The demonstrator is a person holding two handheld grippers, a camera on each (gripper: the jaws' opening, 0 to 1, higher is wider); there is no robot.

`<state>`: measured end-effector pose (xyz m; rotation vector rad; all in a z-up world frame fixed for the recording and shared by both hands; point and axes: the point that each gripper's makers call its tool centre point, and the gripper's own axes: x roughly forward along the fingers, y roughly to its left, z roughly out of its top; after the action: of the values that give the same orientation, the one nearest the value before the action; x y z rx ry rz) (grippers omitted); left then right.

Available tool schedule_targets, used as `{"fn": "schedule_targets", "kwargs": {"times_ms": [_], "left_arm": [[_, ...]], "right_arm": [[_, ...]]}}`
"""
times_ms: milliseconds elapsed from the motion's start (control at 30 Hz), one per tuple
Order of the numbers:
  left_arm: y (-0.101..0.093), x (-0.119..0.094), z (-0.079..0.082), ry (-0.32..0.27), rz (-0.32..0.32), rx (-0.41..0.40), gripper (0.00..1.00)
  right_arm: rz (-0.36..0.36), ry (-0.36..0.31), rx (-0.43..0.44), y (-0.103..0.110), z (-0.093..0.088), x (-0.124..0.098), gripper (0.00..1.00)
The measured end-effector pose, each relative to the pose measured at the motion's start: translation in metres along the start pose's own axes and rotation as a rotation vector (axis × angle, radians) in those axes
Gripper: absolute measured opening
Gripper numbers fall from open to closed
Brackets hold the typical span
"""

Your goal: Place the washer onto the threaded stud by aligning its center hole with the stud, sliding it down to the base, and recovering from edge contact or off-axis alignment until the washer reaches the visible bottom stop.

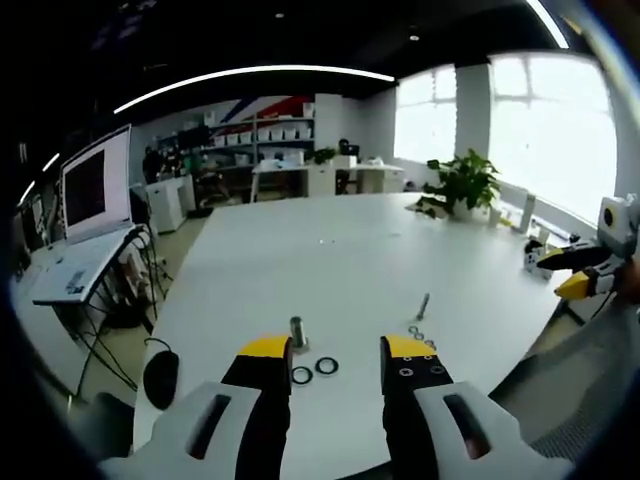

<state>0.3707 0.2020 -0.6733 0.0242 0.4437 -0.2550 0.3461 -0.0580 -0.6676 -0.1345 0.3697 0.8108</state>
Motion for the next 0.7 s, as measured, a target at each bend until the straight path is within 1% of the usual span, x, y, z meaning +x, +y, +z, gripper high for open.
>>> {"fn": "schedule_targets", "kwargs": {"times_ms": [100, 233, 433, 600, 700], "left_arm": [[-0.0006, -0.0004, 0.0003, 0.002, 0.001, -0.002, 0.33], [-0.0007, -0.0007, -0.0008, 0.008, 0.001, -0.008, 0.33], [-0.0032, -0.0001, -0.0020, 0.018, -0.005, 0.004, 0.33], [-0.0019, -0.0005, -0.0007, 0.013, -0.001, -0.001, 0.33], [-0.0013, -0.0009, 0.0000, 0.009, 0.003, -0.006, 0.33]], "right_arm": [[-0.003, 0.017, -0.003, 0.0003, -0.0033, 0.0011, 0.44], [-0.006, 0.017, -0.012, -0.0002, -0.0027, 0.0016, 0.44], [-0.005, 0.023, -0.018, 0.0005, -0.0039, 0.0022, 0.44], [-0.003, 0.031, -0.028, 0.0007, -0.0051, 0.0031, 0.43], [0.005, 0.021, -0.017, 0.0017, -0.0033, 0.0027, 0.43]]}}
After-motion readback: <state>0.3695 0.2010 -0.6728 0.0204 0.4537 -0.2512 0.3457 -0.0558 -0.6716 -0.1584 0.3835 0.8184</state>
